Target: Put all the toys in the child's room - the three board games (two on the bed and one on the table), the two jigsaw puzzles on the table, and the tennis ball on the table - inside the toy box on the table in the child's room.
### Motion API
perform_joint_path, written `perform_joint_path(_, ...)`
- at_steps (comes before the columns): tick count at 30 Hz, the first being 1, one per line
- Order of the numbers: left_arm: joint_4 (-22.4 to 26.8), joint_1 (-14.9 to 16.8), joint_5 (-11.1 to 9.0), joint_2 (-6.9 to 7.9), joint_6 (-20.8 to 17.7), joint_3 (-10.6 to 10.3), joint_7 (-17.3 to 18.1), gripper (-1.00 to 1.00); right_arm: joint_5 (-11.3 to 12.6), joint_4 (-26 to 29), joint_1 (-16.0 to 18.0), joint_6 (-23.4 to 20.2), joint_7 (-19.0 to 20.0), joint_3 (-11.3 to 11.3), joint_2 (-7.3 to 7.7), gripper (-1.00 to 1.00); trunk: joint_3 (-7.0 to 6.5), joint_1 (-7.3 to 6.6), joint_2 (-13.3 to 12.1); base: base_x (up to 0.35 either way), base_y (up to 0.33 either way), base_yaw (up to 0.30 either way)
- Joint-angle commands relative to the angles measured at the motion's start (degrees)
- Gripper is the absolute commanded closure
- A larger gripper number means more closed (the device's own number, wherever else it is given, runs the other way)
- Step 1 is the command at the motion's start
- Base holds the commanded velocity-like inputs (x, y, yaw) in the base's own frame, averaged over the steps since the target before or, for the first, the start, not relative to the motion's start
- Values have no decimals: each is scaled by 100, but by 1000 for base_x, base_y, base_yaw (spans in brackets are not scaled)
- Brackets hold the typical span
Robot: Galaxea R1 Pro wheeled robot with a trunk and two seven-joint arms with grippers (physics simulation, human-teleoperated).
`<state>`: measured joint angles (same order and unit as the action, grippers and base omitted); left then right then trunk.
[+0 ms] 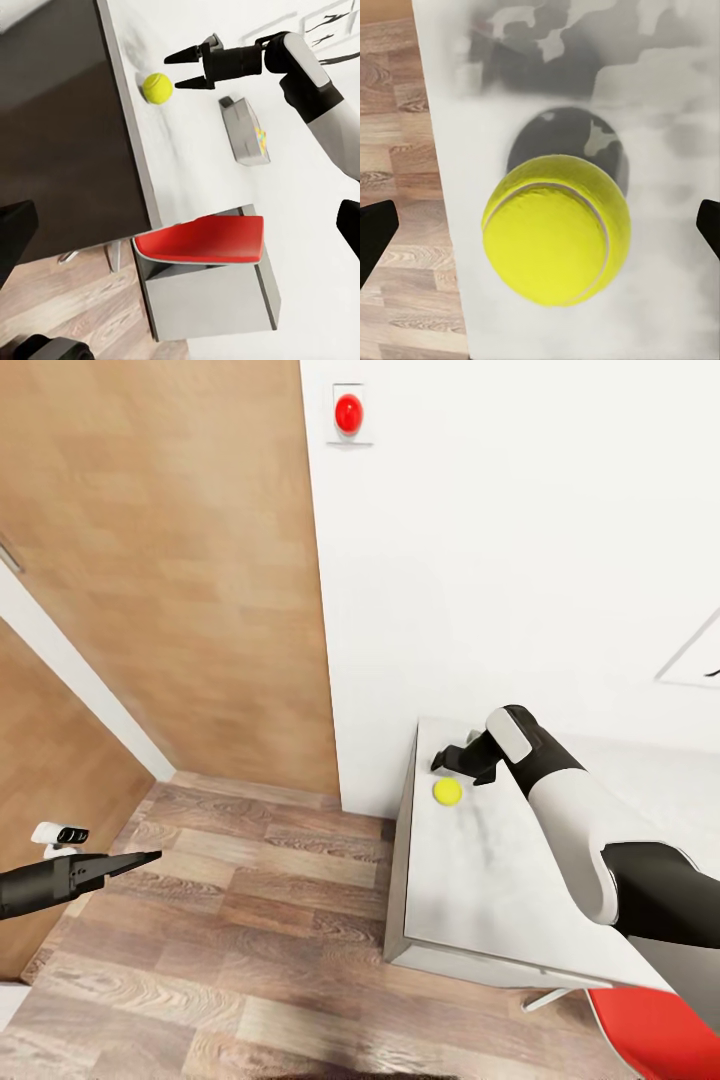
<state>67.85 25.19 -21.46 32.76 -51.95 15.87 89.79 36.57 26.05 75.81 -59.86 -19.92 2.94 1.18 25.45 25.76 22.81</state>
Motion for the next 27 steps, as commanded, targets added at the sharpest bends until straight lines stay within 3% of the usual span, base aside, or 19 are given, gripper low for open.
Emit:
perform_joint_path(1, 1, 3, 1, 2, -61, -2, 21, -100, 60, 5, 4, -14, -45, 31, 5, -100, 19, 3, 10, 0, 0, 0)
perform_joint_path(27, 0, 3, 1, 2, -61, 0, 21, -100, 63, 5, 4, -14, -37, 22, 5, -100, 260, 3, 10, 0, 9, 0)
